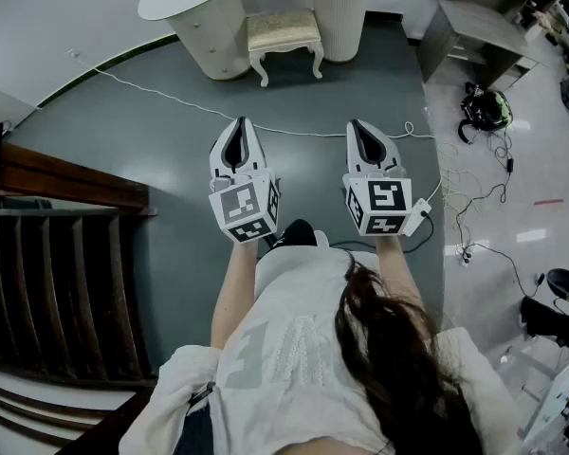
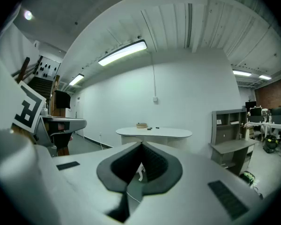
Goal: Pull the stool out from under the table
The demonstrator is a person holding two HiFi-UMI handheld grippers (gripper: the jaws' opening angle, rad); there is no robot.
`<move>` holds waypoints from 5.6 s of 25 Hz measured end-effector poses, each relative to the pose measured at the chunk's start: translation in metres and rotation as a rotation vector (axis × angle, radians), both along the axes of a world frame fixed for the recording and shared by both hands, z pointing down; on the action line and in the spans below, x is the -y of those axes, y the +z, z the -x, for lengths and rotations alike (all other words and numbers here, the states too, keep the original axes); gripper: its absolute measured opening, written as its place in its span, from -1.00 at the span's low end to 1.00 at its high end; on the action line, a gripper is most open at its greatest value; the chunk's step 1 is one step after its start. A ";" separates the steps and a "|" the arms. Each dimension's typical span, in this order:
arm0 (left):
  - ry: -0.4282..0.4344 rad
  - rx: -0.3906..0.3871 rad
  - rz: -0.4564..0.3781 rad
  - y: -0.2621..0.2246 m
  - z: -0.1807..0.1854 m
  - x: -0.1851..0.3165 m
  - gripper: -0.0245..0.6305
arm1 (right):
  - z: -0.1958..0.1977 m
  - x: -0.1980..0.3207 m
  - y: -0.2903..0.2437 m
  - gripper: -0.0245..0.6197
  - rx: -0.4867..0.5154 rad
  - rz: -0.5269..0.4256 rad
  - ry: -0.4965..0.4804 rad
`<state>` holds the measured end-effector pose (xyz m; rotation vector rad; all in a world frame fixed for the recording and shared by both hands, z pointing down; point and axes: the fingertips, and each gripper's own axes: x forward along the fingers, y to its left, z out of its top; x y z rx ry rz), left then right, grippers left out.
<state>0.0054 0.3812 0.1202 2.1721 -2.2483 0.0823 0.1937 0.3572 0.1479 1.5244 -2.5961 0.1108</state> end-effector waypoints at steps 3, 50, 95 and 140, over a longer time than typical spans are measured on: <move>-0.007 -0.013 0.004 0.000 0.004 -0.003 -0.84 | 0.004 -0.002 -0.002 -0.83 -0.009 0.001 -0.009; -0.001 -0.040 0.023 0.011 0.052 0.144 -0.84 | 0.044 0.134 0.020 -0.83 -0.037 0.035 0.010; 0.019 -0.040 0.066 0.026 0.187 0.468 -0.84 | 0.176 0.455 0.019 -0.83 0.006 0.080 0.062; 0.106 -0.037 0.132 0.090 0.181 0.587 0.02 | 0.164 0.589 0.072 0.05 0.034 0.215 -0.029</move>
